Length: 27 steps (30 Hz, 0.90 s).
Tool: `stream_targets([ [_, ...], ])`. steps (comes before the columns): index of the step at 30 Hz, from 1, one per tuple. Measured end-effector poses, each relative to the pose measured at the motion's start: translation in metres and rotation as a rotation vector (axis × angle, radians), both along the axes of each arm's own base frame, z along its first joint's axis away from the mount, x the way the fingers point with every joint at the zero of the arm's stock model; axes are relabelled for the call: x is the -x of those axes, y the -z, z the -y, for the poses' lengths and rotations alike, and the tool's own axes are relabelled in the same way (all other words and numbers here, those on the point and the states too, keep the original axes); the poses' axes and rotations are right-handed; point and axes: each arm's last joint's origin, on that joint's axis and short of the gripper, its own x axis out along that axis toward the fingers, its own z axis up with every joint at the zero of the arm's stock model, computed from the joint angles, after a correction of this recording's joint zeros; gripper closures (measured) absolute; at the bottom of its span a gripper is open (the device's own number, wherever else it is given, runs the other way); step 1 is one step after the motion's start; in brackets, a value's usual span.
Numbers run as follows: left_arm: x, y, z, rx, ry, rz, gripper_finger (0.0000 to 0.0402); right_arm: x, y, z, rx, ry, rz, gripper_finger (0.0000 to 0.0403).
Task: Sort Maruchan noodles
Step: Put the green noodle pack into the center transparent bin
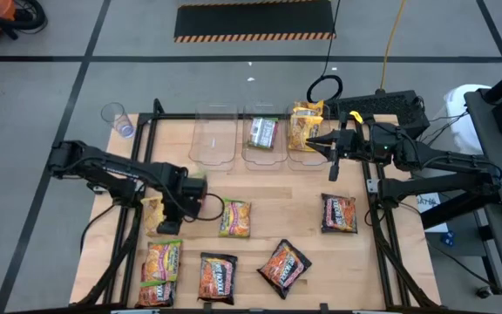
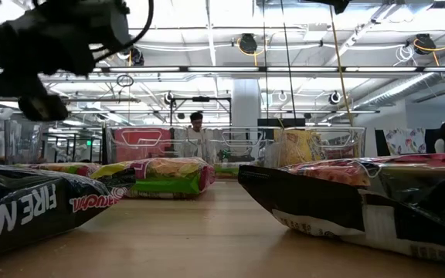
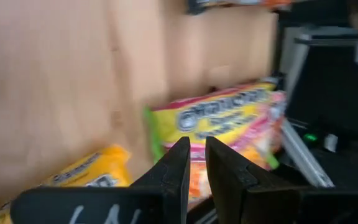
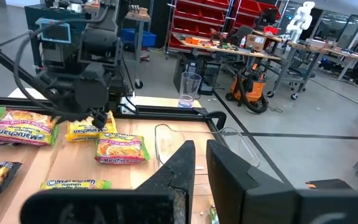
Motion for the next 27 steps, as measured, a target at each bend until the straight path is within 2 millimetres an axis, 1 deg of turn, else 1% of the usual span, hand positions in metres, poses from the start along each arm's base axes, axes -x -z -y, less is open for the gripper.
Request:
stream_targets([
  [4,0.006,0.012,0.0,-0.031,-0.073,-0.079,0.0346,0.0,0.0,0.0,0.0,0.0,0.0,0.0365],
  [9,0.011,0.018,-0.001,-0.035,-0.095,-0.124,0.0346,0.0,0.0,0.0,0.0,0.0,0.0,0.0365],
  [18,0.006,0.019,0.005,0.02,-0.073,-0.079,0.0346,0.0,0.0,0.0,0.0,0.0,0.0,0.0365],
  [27,0.002,0.036,0.014,-0.002,0.003,-0.144,0.0346,0.0,0.0,0.0,-0.001,0.0,0.001,0.0365],
])
